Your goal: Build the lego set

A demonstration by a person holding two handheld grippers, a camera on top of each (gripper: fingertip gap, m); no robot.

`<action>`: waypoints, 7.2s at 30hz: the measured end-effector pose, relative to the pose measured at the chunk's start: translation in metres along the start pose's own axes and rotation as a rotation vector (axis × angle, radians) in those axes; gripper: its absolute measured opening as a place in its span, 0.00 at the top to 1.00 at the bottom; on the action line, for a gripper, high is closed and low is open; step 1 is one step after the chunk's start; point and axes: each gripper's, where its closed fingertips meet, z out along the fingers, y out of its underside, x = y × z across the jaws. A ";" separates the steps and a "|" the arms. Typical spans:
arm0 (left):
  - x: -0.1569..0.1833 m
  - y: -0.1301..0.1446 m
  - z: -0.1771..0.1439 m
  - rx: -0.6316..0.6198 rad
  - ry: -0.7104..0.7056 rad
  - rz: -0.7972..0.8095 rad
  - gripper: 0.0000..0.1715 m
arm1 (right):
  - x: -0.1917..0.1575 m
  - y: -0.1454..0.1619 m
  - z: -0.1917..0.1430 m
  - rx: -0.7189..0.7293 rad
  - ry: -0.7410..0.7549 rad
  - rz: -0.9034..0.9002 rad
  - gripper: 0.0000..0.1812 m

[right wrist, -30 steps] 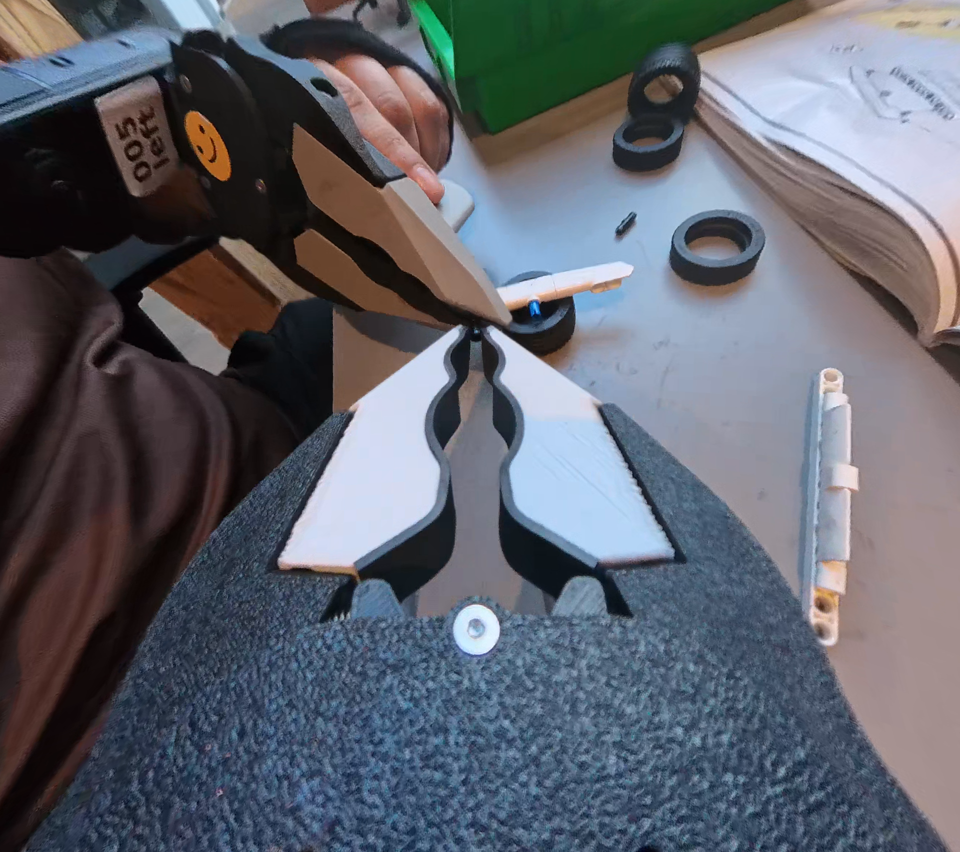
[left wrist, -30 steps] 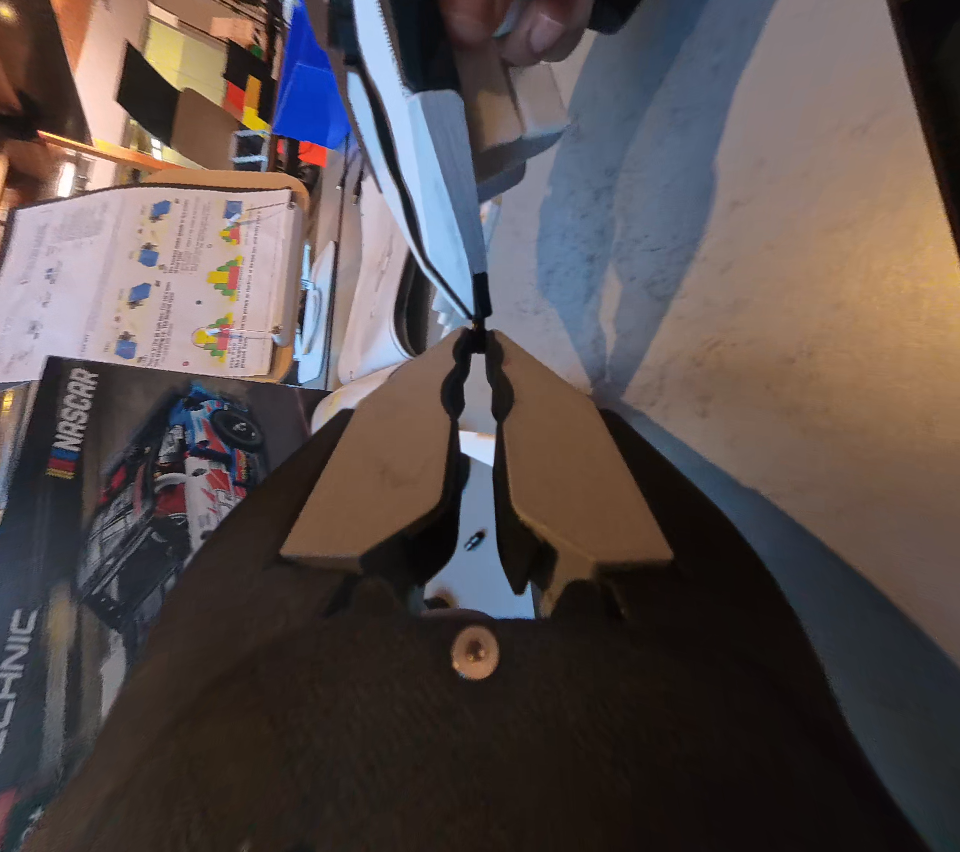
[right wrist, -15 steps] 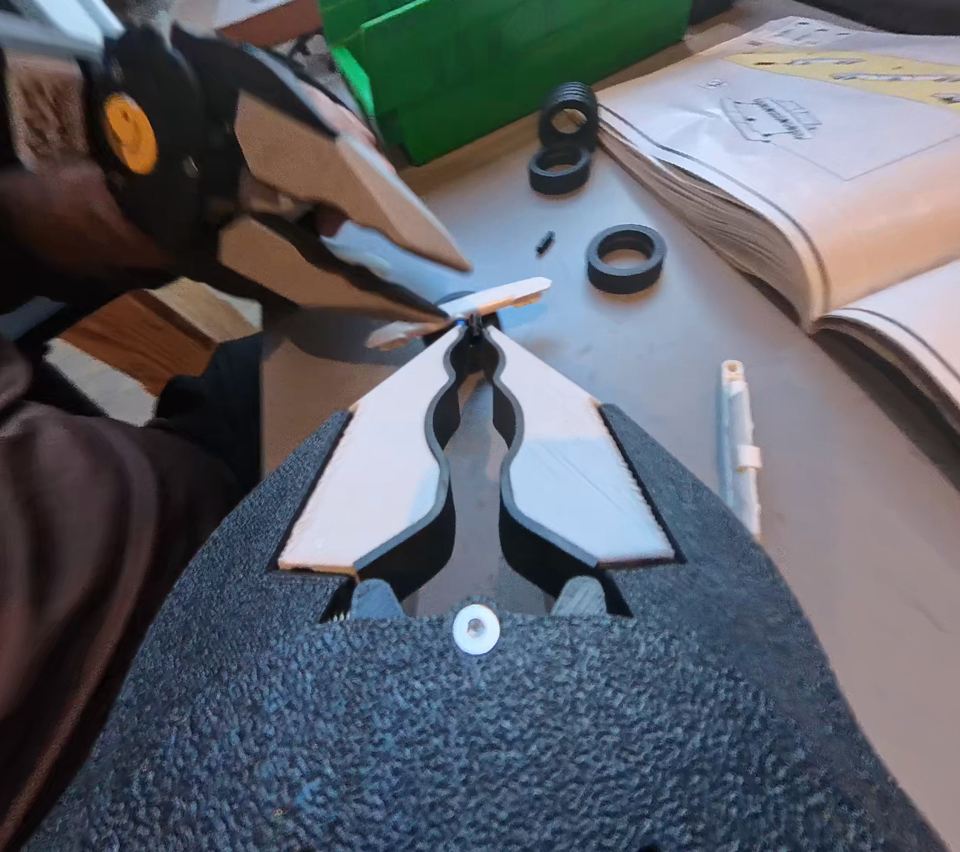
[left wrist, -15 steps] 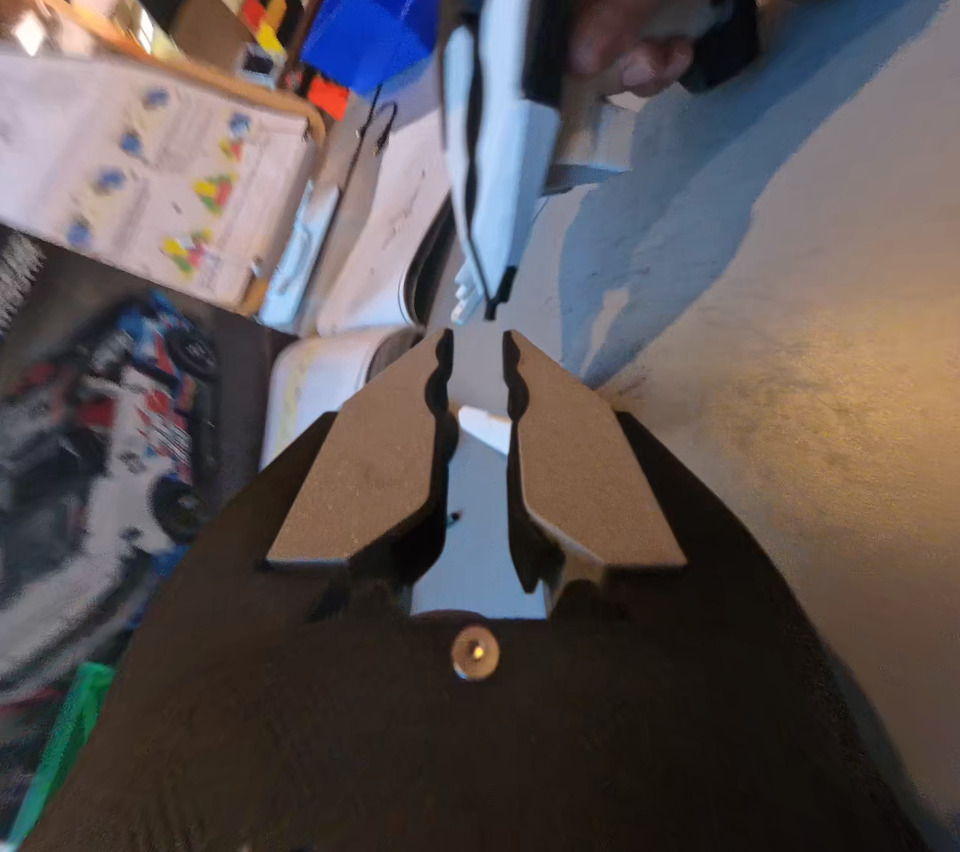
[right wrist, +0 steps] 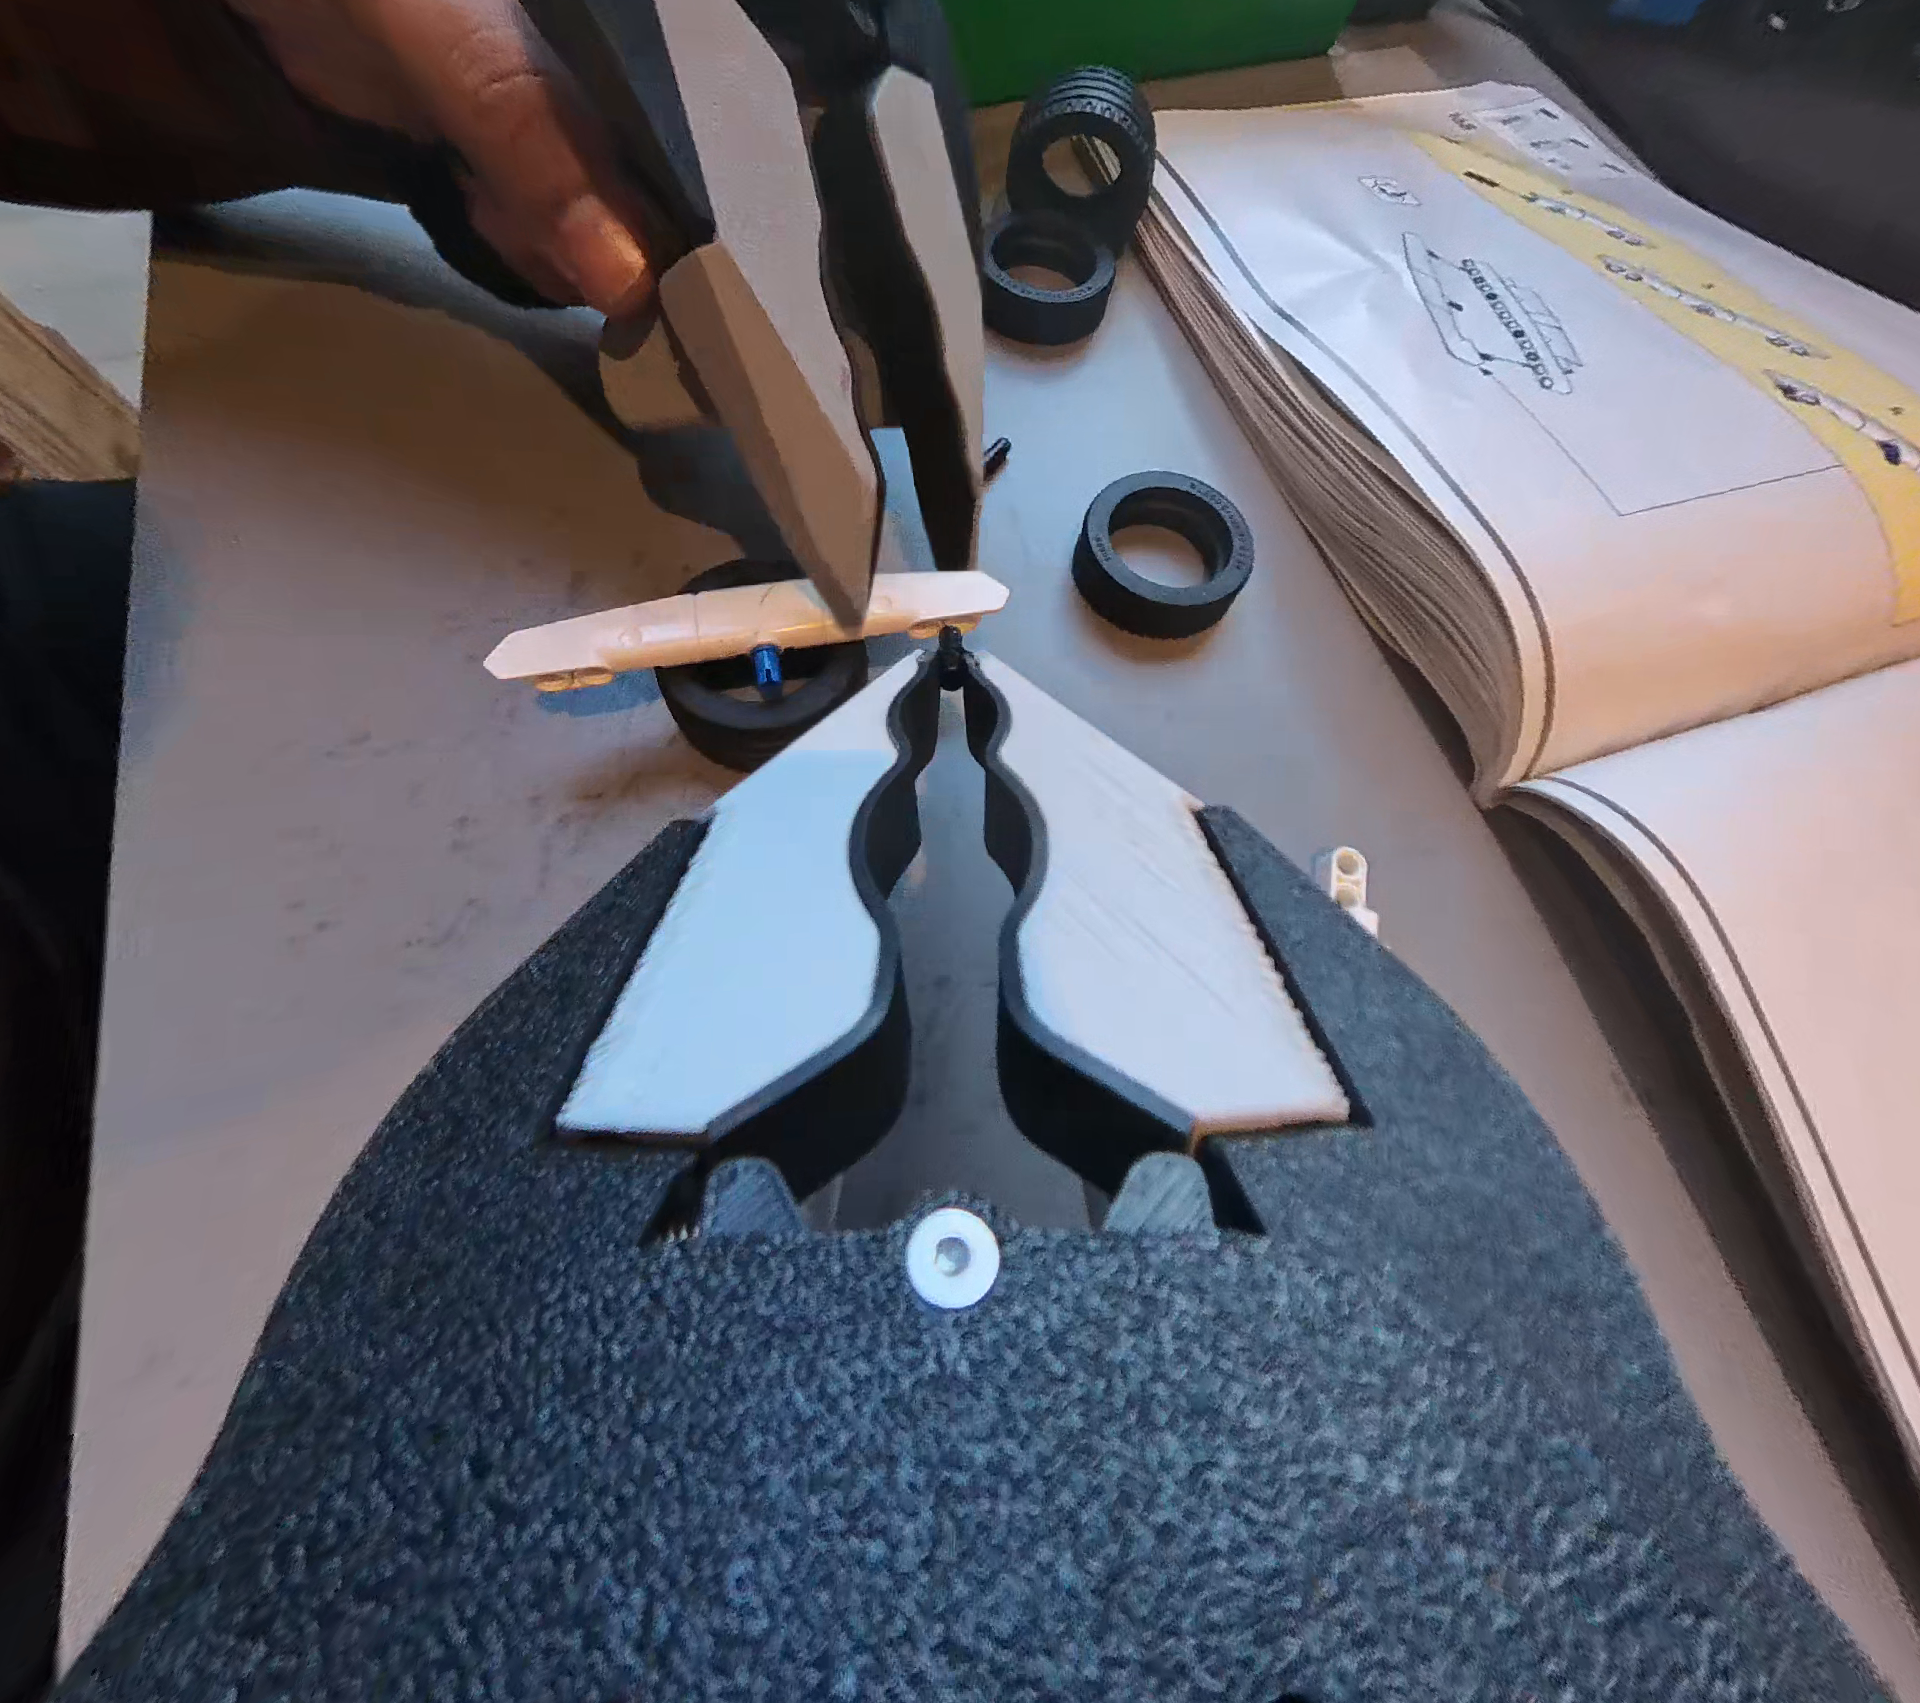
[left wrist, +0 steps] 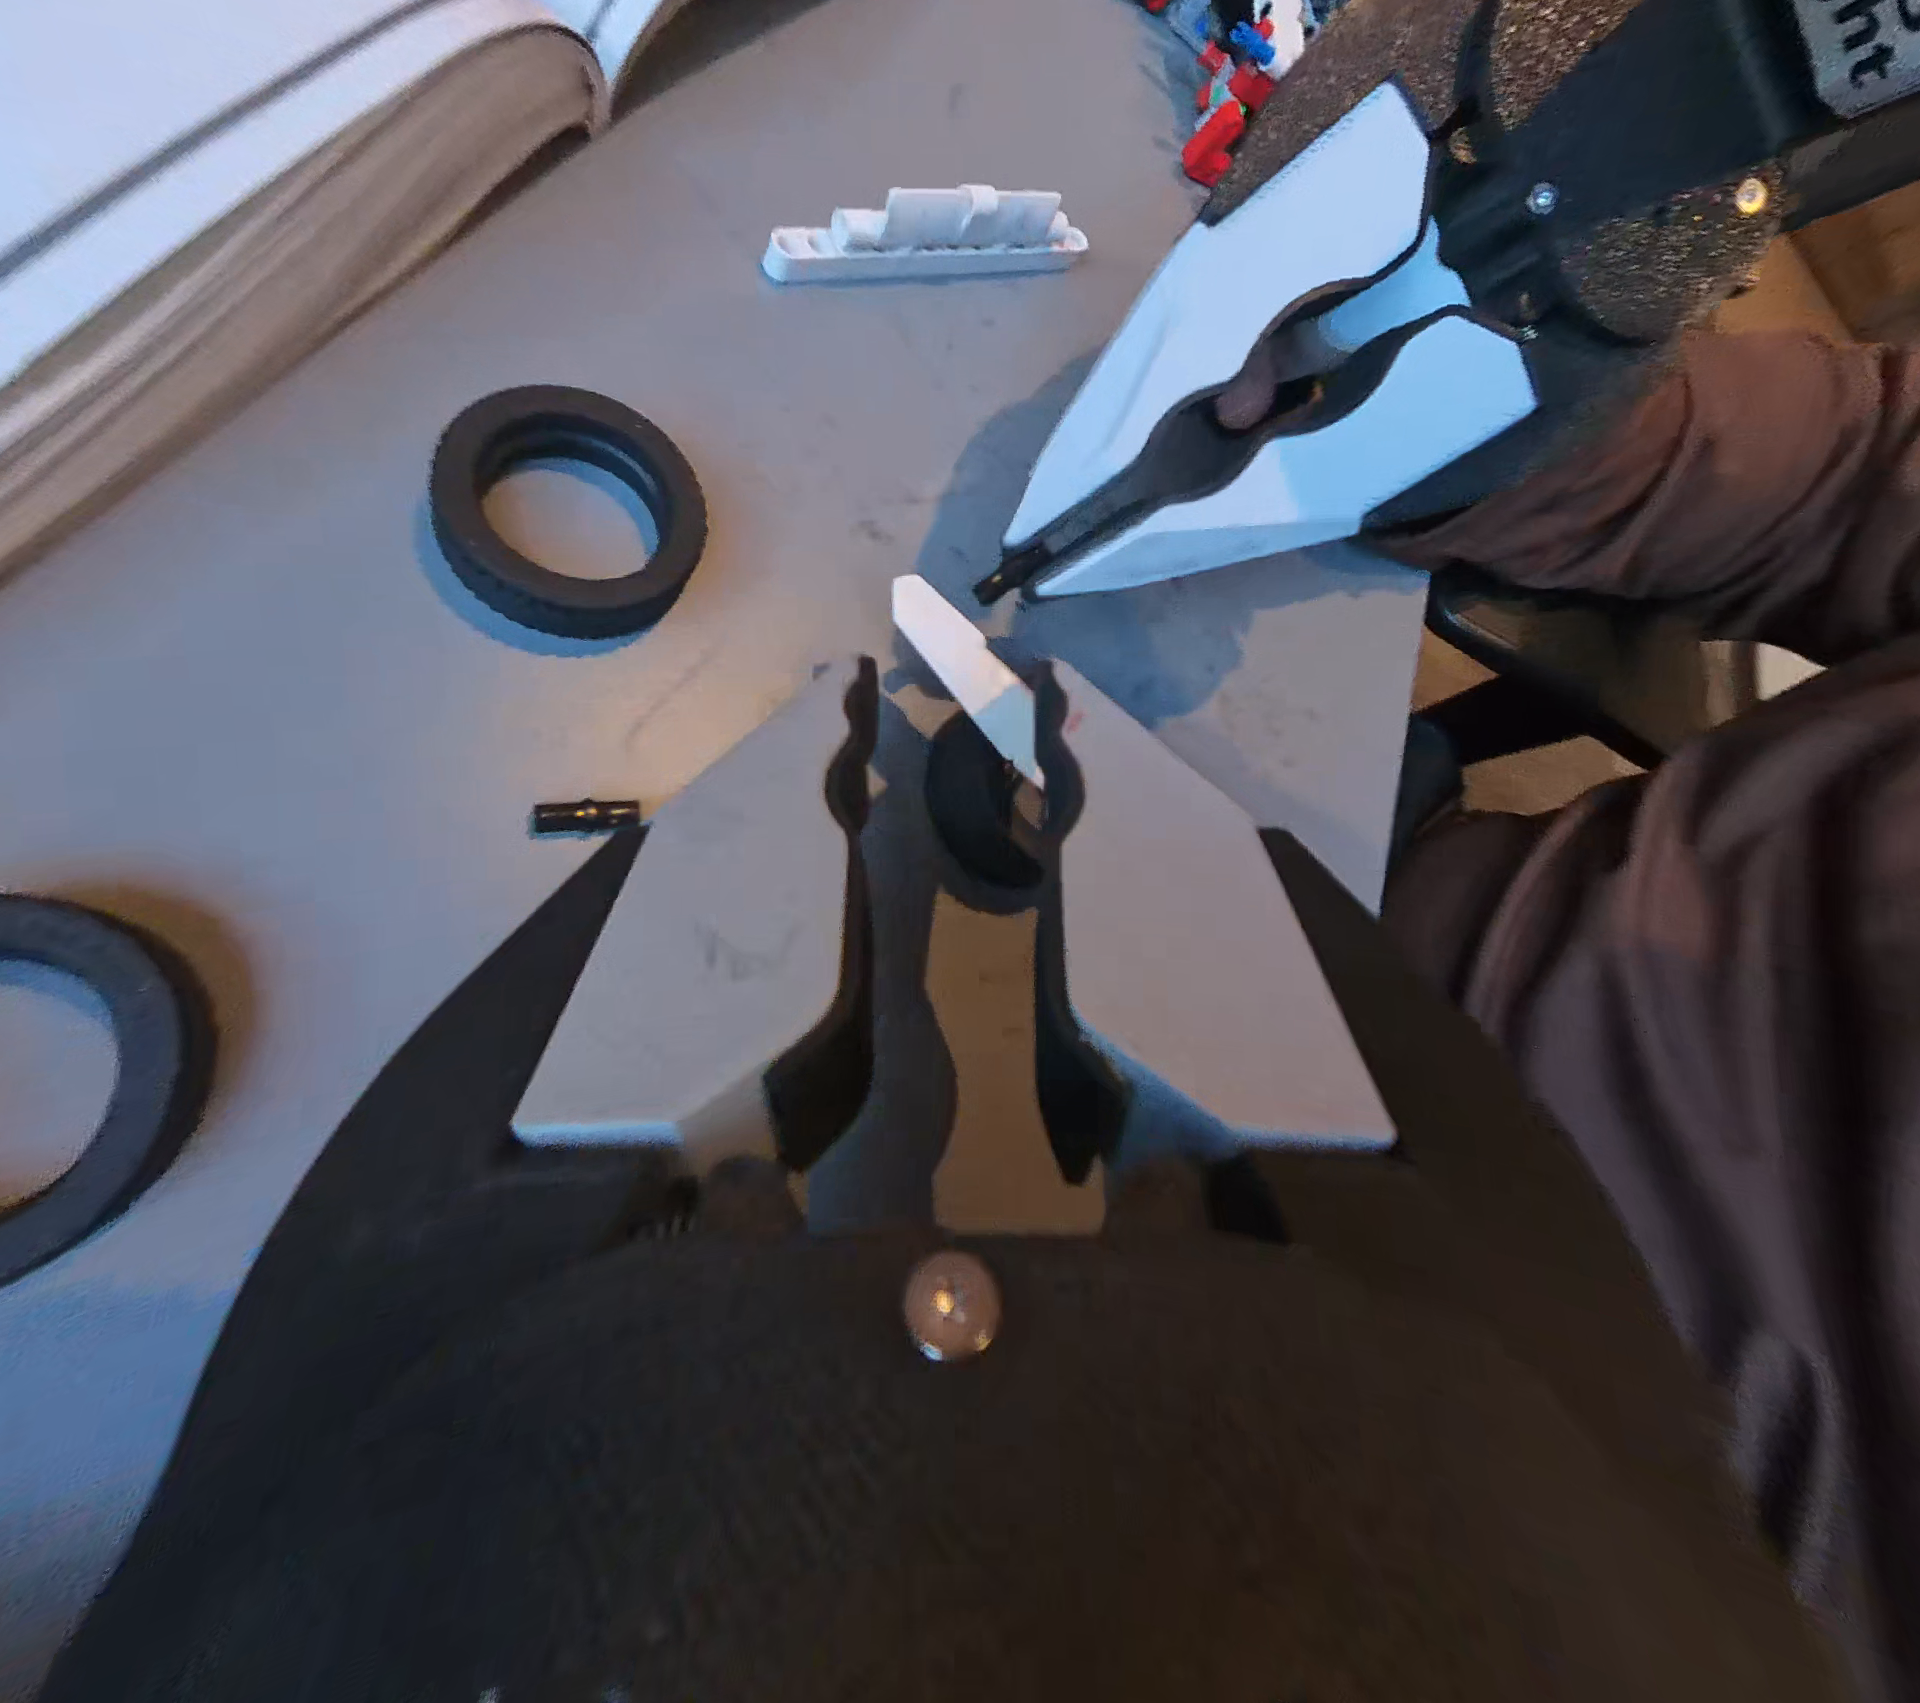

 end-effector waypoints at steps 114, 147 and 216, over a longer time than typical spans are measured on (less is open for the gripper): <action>0.015 -0.016 -0.010 -0.052 -0.098 0.555 0.87 | -0.009 0.003 -0.013 -0.089 0.037 -0.041 0.98; 0.022 -0.001 0.004 -0.117 0.476 -0.067 0.92 | -0.003 0.006 -0.003 -0.040 -0.028 0.195 0.98; 0.029 -0.014 -0.005 0.133 0.405 -0.195 0.98 | -0.017 -0.001 -0.010 -0.019 -0.127 0.104 0.98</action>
